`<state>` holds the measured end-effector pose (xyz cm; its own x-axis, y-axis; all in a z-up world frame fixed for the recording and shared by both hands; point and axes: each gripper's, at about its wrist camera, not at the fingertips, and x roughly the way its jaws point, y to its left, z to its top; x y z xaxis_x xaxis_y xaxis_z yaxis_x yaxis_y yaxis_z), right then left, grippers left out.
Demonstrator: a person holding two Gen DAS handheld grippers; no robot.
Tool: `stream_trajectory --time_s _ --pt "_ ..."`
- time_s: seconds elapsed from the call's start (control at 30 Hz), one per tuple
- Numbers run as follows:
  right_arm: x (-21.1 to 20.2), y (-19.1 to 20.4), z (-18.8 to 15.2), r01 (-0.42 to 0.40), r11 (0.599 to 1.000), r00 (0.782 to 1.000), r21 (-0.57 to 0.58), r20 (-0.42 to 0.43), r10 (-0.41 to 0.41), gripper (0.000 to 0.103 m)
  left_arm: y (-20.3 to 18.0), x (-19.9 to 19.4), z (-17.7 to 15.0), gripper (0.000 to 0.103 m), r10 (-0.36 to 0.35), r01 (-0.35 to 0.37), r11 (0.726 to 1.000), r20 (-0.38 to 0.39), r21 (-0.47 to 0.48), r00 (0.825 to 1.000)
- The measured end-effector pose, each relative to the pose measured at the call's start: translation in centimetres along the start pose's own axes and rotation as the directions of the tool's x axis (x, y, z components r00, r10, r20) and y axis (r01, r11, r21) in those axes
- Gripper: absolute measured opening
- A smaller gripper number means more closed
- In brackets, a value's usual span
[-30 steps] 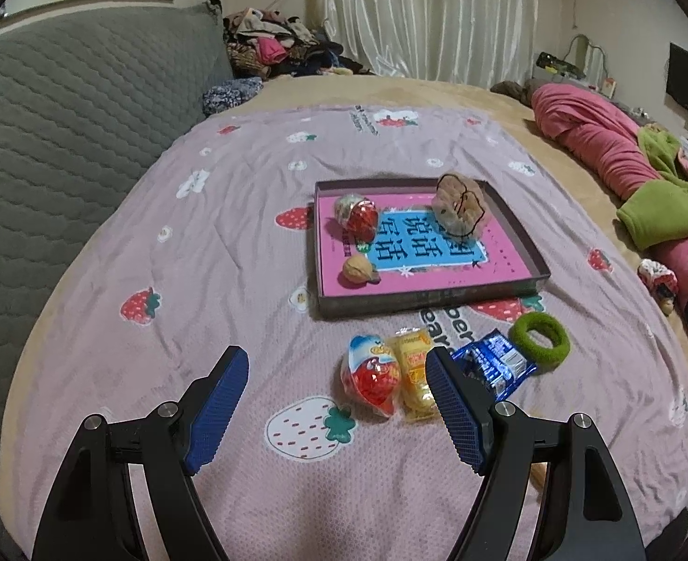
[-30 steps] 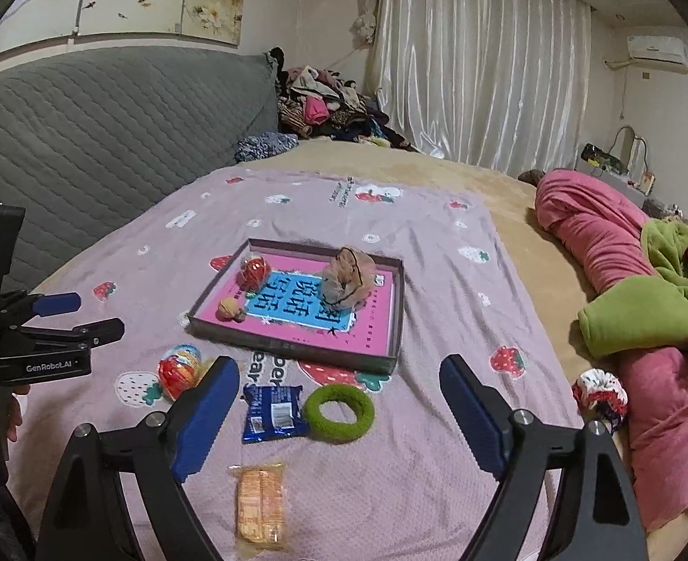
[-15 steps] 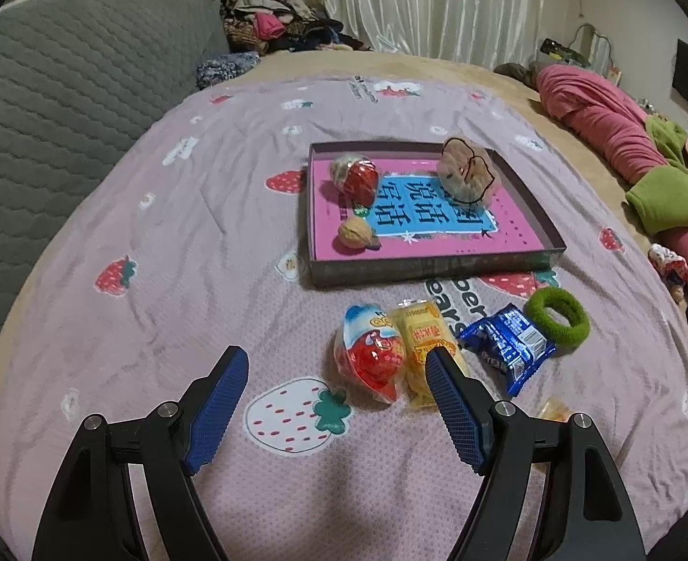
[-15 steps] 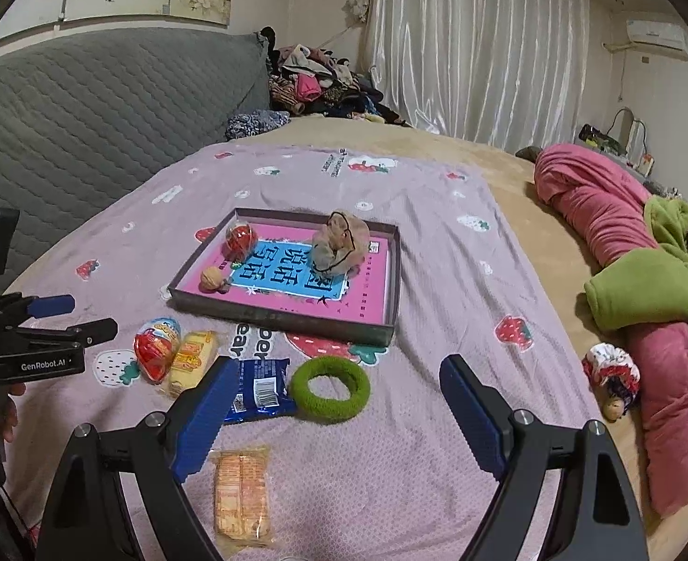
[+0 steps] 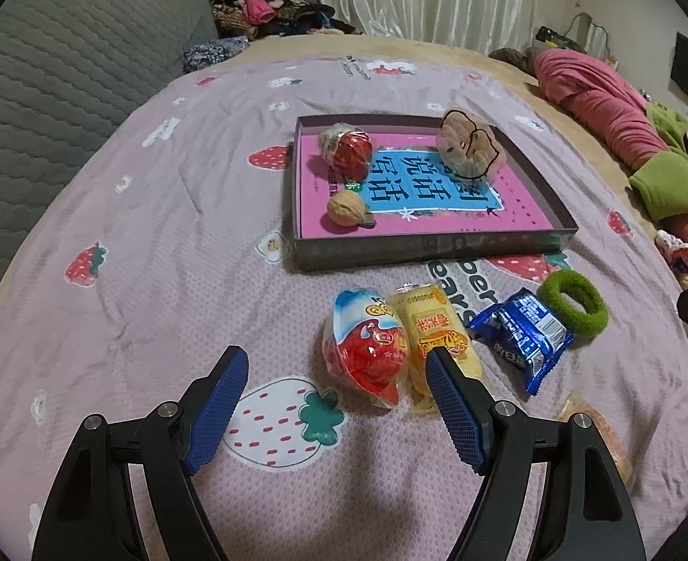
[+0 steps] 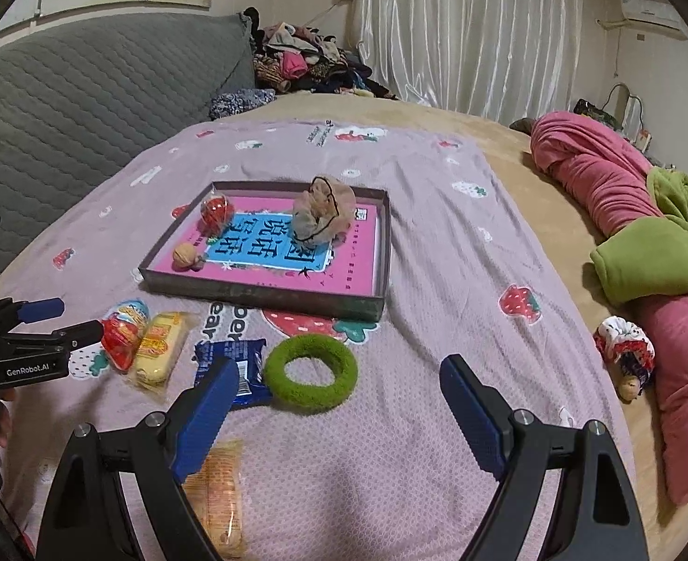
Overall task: Organize objects
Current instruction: 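Move the left tool to the blue-red wrapped egg while the right tool approaches the green fuzzy ring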
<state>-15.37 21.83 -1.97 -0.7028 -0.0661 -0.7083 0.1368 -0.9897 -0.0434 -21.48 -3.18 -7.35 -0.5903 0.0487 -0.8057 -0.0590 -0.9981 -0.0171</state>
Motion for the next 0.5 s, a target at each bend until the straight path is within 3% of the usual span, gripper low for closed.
stream_trajectory --time_s 0.5 --pt "3.4 -0.6 -0.3 0.018 1.0 0.998 0.017 -0.057 -0.017 0.088 0.0 2.2 0.3 0.079 0.008 -0.008 1.0 -0.026 0.003 1.0"
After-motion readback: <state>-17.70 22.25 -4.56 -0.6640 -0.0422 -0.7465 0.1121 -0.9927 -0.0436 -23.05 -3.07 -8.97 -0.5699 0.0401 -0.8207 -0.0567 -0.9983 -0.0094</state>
